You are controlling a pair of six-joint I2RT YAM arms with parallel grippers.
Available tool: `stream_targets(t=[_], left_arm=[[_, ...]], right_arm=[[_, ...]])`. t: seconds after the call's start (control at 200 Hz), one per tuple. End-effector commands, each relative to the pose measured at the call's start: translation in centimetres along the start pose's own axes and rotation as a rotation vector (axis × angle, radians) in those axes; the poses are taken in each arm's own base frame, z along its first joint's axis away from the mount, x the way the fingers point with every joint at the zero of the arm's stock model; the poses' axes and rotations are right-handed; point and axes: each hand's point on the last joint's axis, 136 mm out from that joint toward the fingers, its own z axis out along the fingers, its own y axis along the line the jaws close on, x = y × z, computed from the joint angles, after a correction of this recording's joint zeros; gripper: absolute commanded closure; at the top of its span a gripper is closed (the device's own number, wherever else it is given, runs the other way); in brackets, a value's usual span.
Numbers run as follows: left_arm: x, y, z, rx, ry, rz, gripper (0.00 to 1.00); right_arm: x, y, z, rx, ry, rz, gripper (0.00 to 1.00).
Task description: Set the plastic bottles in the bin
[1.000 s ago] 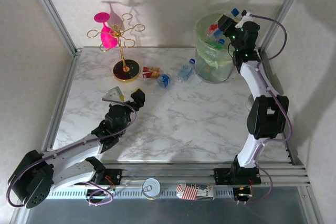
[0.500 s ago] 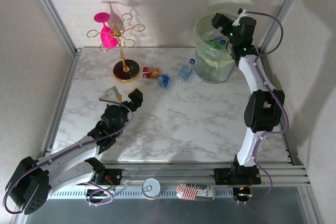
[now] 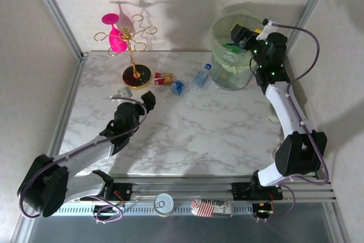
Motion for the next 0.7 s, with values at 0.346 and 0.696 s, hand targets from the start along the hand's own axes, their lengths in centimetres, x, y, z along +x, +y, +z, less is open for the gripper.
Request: stream_targets(t=[0.346, 0.696], left_arm=[[5.7, -4.3, 9.6, 0.099, 0.401, 0.280, 0.00], [10.3, -3.2, 13.7, 0.049, 0.637, 0.466, 0.00]], right_arm=[[15.4, 6.4, -6.6, -0.197, 0.340, 0.004, 0.01], [24.0, 4.6, -8.8, -0.168, 0.530, 0.060, 0.01]])
